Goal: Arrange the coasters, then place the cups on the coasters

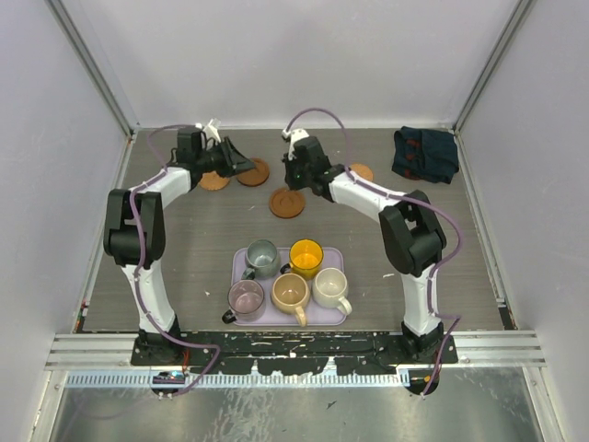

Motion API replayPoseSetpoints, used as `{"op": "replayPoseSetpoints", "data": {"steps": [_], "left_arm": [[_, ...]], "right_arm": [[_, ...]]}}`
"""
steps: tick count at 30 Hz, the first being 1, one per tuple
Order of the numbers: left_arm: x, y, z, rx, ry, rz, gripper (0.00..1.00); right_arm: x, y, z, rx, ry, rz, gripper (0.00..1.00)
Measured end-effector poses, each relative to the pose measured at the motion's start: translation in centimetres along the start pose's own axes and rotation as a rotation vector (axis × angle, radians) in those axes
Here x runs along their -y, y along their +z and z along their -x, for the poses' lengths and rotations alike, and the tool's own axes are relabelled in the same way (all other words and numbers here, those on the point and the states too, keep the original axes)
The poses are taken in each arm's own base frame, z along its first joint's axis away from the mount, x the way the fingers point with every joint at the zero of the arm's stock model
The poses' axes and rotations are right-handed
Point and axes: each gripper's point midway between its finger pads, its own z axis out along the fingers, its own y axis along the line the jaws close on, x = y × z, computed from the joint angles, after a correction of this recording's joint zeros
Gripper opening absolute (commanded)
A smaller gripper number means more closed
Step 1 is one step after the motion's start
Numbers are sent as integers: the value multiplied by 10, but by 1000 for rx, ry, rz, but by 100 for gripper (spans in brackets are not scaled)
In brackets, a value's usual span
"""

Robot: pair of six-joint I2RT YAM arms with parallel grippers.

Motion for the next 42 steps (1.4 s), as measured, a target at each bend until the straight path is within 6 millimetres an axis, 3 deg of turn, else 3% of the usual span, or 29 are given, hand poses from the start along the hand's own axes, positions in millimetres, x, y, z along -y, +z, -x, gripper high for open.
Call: {"op": "replayPoseSetpoints", "data": {"steps": [3, 7, 15, 23, 29, 42], "left_arm": [[-25, -4, -25, -36, -35, 73, 29], [-42, -9, -42, -63, -48, 140, 30], [-38, -26, -38, -28, 11, 190, 33], [-43, -28, -40, -29, 22, 218, 35], [-43, -28, -39, -29, 24, 220, 36], [-56, -29, -43, -50, 24, 243, 38]], "right_arm": [[-17, 0, -26, -58, -23, 22, 7], [-18, -1, -50, -118, -23, 13, 7], [-14, 2, -62, -147, -6, -1, 7], [-16, 24, -96, -228, -2, -6, 7], [-18, 35, -90, -226, 1, -8, 7], [-9, 88, -52, -146, -6, -86, 7]]}}
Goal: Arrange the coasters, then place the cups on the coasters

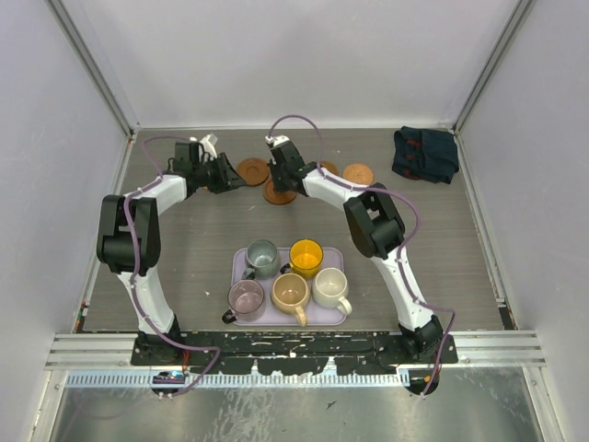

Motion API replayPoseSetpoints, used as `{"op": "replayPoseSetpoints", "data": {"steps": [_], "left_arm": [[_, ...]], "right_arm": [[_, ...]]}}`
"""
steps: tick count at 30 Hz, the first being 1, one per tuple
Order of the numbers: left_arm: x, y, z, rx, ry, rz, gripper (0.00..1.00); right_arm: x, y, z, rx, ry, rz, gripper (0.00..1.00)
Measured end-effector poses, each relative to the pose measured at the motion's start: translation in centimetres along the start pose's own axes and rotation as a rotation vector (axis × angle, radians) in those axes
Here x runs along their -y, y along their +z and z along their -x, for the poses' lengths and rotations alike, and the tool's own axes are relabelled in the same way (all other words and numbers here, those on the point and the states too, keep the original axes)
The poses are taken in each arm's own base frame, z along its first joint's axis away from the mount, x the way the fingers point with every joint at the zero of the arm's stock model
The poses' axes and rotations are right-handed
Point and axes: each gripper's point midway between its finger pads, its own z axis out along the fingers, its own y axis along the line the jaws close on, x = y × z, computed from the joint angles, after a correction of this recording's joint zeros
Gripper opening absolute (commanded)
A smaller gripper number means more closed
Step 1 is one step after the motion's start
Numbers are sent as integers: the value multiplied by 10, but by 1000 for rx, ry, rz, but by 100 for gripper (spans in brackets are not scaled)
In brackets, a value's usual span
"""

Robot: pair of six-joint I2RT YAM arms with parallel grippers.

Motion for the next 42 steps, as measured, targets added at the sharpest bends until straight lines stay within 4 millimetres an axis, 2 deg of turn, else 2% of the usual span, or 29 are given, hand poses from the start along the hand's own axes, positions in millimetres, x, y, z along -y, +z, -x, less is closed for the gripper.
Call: {"op": "replayPoseSetpoints", "data": {"steps": [5, 14, 19, 42], "left_arm": [[-5, 4, -3, -17, -1, 9, 38], [-7, 7, -2, -23, -1, 11, 39], [-8, 9, -1, -26, -2, 13, 39], [-13, 13, 0, -30, -11, 18, 40]], "right_arm": [[9, 6, 7, 15, 13, -26, 8], [48, 18, 24, 57, 70, -72, 9], [59, 23, 31, 81, 86, -76, 9], [47, 29, 36, 92, 85, 9, 10]]}}
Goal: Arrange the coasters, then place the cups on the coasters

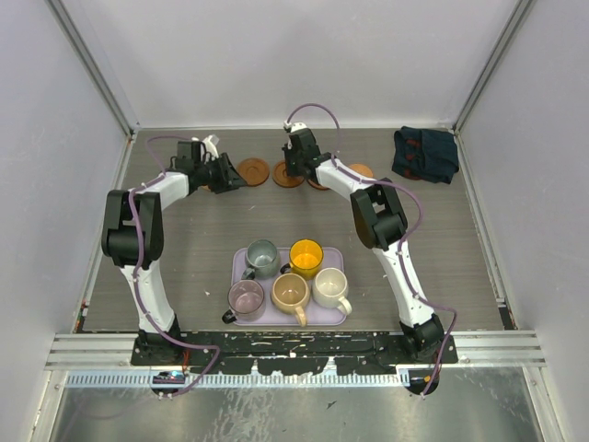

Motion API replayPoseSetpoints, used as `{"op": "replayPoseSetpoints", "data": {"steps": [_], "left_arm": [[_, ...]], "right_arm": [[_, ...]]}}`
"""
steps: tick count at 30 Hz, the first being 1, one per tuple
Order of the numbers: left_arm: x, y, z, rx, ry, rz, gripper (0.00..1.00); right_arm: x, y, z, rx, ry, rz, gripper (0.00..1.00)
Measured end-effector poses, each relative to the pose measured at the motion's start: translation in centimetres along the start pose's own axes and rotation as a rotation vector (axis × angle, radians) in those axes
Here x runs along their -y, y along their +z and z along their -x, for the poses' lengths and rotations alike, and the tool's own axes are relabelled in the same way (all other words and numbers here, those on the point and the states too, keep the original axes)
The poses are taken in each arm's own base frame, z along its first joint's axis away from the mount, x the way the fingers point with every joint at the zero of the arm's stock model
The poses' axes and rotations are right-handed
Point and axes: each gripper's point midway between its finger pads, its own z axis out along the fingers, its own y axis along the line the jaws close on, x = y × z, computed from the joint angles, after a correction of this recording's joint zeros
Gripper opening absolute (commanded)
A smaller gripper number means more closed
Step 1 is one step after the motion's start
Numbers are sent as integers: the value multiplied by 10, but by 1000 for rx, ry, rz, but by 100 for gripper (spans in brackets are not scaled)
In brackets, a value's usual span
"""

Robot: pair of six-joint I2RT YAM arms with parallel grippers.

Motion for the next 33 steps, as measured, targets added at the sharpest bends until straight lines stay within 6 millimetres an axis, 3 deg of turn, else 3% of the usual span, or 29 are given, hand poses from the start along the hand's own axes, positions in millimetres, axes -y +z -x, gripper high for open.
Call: {"op": "replayPoseSetpoints", "data": {"steps": [25, 33], "left_arm": [[-9, -1, 3, 7, -15, 11, 42], [-6, -8, 31, 61, -2, 1, 42]], "right_arm": [[-5, 0, -1, -2, -15, 14, 10], [2, -2, 2, -5, -44, -29, 10]]}}
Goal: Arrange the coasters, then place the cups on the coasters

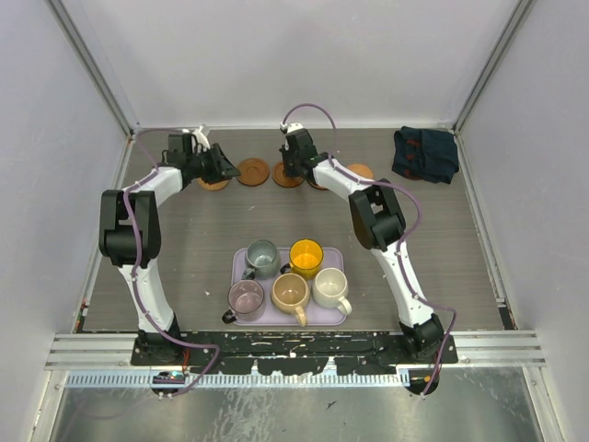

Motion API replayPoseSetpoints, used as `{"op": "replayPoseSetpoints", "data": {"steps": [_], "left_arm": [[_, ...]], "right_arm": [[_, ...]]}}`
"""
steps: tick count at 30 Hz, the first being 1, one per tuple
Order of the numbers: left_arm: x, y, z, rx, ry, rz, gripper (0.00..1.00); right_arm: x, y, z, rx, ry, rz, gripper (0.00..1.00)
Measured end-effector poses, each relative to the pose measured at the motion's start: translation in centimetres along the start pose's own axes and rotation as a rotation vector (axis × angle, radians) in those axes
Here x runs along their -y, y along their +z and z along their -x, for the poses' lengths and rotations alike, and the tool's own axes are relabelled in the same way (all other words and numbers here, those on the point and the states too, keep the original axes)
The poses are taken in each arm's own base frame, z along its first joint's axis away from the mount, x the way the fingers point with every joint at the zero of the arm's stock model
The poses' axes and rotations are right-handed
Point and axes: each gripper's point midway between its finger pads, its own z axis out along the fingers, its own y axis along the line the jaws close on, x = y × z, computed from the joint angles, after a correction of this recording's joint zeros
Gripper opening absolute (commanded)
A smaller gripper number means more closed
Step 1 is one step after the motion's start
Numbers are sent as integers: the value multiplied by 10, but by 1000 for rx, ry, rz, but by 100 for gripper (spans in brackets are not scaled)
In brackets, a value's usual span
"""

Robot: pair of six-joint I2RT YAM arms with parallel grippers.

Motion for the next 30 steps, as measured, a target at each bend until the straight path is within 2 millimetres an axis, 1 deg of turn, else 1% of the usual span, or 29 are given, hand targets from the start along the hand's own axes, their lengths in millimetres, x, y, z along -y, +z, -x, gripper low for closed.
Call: {"op": "replayPoseSetpoints", "data": {"steps": [3, 6, 8, 10, 14, 16, 19, 21, 23, 25, 27, 30], "left_arm": [[0, -3, 11, 22, 4, -2, 42], [-6, -5, 12, 26, -4, 15, 41], [-14, -7, 11, 22, -12, 47, 40], [-24, -9, 8, 14, -14, 88, 40], [-45, -15, 1, -12, -13, 185, 40], [-54, -19, -1, -26, -3, 237, 40], [-61, -23, 3, -29, 17, 279, 41], [-62, -22, 9, -23, 33, 287, 41], [-64, -19, 15, -15, 40, 284, 41], [-65, -15, 17, -16, 39, 279, 41], [-66, -11, 15, -25, 34, 267, 41], [-67, -6, 10, -42, 24, 249, 41]], "right_arm": [[3, -1, 0, -3, -8, -16, 10], [5, -6, 5, 2, -13, -26, 10], [5, -12, 9, 8, -16, -30, 10], [7, -25, 15, 17, -17, -40, 10], [15, -58, 28, 48, -14, -65, 10], [21, -77, 34, 66, -9, -83, 10], [33, -98, 39, 88, 2, -108, 10], [45, -105, 41, 97, 17, -126, 9], [60, -107, 37, 92, 36, -149, 9], [72, -106, 30, 79, 52, -166, 9], [85, -105, 16, 47, 68, -188, 9], [97, -104, 5, 22, 83, -207, 9]]}}
